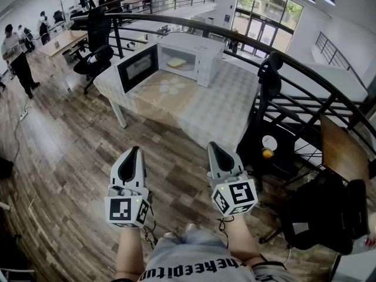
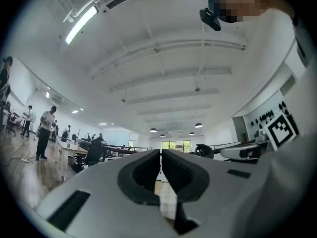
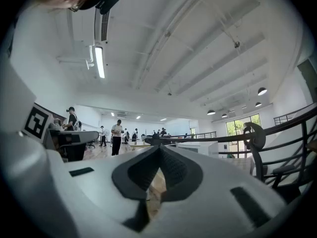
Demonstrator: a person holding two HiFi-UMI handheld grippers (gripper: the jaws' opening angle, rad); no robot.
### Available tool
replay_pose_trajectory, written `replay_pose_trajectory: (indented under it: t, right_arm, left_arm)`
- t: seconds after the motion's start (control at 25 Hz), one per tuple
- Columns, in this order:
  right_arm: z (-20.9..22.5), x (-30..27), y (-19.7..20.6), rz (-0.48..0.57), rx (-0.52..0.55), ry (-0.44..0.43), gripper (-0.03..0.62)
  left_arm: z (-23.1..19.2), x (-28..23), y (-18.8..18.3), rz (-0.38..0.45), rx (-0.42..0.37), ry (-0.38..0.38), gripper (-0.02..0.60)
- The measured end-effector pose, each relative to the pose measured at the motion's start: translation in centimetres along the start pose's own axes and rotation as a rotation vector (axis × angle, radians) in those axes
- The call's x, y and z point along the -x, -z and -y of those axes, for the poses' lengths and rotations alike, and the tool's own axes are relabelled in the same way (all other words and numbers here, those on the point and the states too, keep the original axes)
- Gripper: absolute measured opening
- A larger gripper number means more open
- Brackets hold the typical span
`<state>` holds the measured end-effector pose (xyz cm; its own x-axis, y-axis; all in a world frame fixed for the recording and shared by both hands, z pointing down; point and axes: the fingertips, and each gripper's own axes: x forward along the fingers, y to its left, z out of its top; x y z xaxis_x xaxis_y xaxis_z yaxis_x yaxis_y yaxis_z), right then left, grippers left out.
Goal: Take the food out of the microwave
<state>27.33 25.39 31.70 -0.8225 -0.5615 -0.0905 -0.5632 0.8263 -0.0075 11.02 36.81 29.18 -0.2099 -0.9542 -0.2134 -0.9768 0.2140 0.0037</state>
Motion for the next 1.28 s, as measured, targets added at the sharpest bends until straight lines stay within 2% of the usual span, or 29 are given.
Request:
replay_pose_trajectory:
  t: [0.4,0.88,1.28]
  right_arm:
    - [1.7,-0.5,0.5,-0.004,-0.009,-0.015,0.005]
    - [4.4,-2.0,0.7,0.028,-0.031,-0.075,0.005]
    - [6.9,-2.7,1.1,0.036,-0.063,-0.103,0.005]
  left_arm:
    - [1.4,-1.6,-0.2,-0.033,0.009,-0.02,0.012]
    - [2.9,-4.2,0.9,-0.006,-0.013,-0.044,0.013]
    - [5.0,-6.0,1.0,-0.029,-0.026,-0.065,0.014]
